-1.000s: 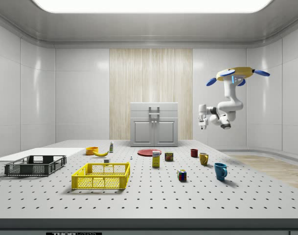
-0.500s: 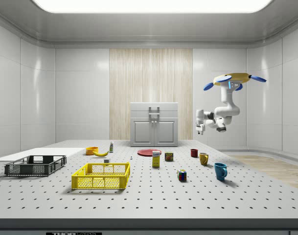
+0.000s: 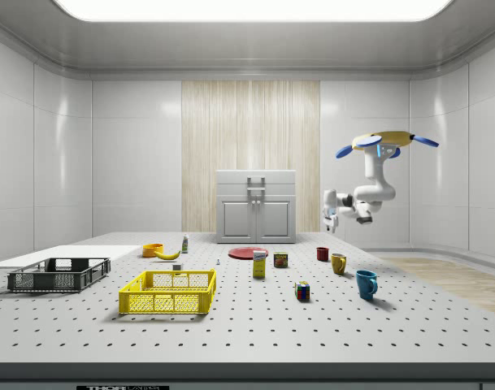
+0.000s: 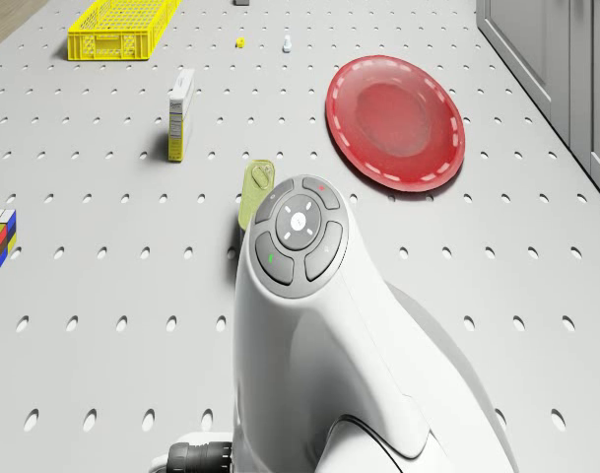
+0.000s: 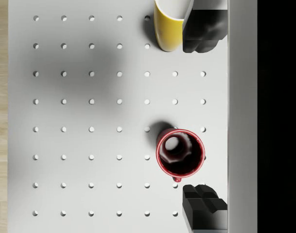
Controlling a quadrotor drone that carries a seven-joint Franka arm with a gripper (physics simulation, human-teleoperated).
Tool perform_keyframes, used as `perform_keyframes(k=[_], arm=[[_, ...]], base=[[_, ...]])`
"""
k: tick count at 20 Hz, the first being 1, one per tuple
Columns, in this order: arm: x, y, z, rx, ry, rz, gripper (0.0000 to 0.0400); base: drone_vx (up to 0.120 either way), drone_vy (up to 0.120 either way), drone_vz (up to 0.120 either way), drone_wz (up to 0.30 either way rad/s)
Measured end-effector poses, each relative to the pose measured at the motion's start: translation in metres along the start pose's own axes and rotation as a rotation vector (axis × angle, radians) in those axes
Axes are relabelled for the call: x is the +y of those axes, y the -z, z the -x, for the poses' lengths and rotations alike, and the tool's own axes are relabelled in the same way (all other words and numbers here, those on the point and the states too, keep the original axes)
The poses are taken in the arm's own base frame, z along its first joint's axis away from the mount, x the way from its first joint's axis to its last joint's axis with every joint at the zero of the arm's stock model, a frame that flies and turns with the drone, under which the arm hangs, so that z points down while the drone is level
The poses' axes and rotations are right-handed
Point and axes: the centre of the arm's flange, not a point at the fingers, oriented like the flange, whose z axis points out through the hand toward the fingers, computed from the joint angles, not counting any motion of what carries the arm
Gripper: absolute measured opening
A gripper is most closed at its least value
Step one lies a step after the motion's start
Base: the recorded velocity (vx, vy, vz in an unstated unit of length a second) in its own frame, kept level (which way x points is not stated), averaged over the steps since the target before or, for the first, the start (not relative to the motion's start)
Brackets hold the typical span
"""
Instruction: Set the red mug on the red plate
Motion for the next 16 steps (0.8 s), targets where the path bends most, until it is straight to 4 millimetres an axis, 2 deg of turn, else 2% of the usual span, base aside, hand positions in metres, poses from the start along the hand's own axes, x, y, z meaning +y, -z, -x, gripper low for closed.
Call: perform_keyframes(k=[5,9,12,13,16], arm=[[-0.0001,0.0000,0.0001,0.001,0.000,0.001,0.0400],[-0.0001,0.0000,0.0001,0.001,0.000,0.001,0.0400],[-0.0001,0.0000,0.0001,0.001,0.000,0.001,0.0400],[-0.0001,0.0000,0.0001,0.001,0.000,0.001,0.0400],[-0.0001,0.0000,0.0001,0.001,0.000,0.001,0.0400]], base=[[0.008,0.000,-0.120,0.000],[0.100,0.000,-0.120,0.000],[0.000,-0.107,-0.120,0.000],[0.000,0.000,-0.120,0.000],[0.120,0.000,-0.120,0.000]])
